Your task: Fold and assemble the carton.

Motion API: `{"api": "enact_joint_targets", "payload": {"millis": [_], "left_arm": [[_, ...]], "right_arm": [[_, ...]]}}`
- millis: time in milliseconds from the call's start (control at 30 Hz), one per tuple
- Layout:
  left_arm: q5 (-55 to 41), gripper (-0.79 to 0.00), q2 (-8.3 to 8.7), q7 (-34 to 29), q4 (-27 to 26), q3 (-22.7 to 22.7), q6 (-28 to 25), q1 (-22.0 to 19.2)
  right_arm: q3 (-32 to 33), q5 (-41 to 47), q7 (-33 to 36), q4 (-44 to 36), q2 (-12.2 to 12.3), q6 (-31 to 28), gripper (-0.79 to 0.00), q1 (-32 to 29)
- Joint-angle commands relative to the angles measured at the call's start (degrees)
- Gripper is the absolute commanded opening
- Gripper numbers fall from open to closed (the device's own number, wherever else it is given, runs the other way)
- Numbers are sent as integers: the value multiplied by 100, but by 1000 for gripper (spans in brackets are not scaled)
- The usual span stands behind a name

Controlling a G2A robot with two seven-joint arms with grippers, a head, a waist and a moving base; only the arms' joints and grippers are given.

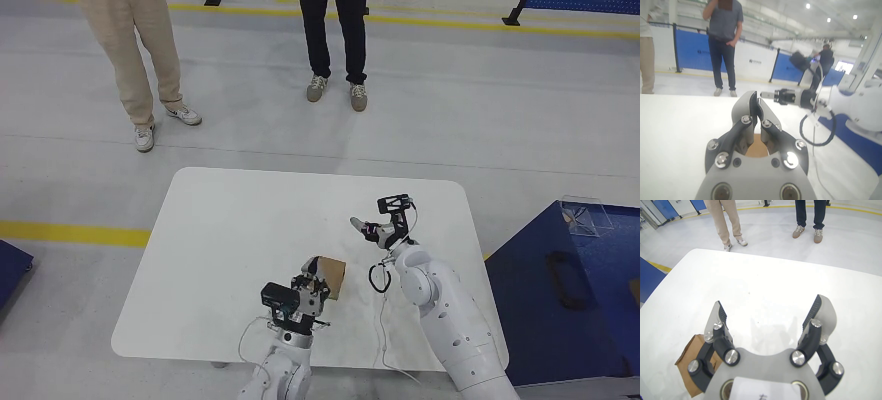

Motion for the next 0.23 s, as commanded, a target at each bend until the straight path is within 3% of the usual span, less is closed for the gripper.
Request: {"api": "enact_joint_targets", "payload": {"millis": [0, 67, 200], "left_arm": [[0, -770, 0, 0, 0, 0, 0, 0], [3, -682, -1, -7, 4, 2, 3, -1], [10, -407, -1, -70, 7, 5, 7, -6]], "right_arm": [[0, 0, 0, 0, 0, 0, 0, 0], [0, 0, 0, 0, 0, 0, -1, 0], [0, 0, 0, 0, 0, 0, -1, 0]]}}
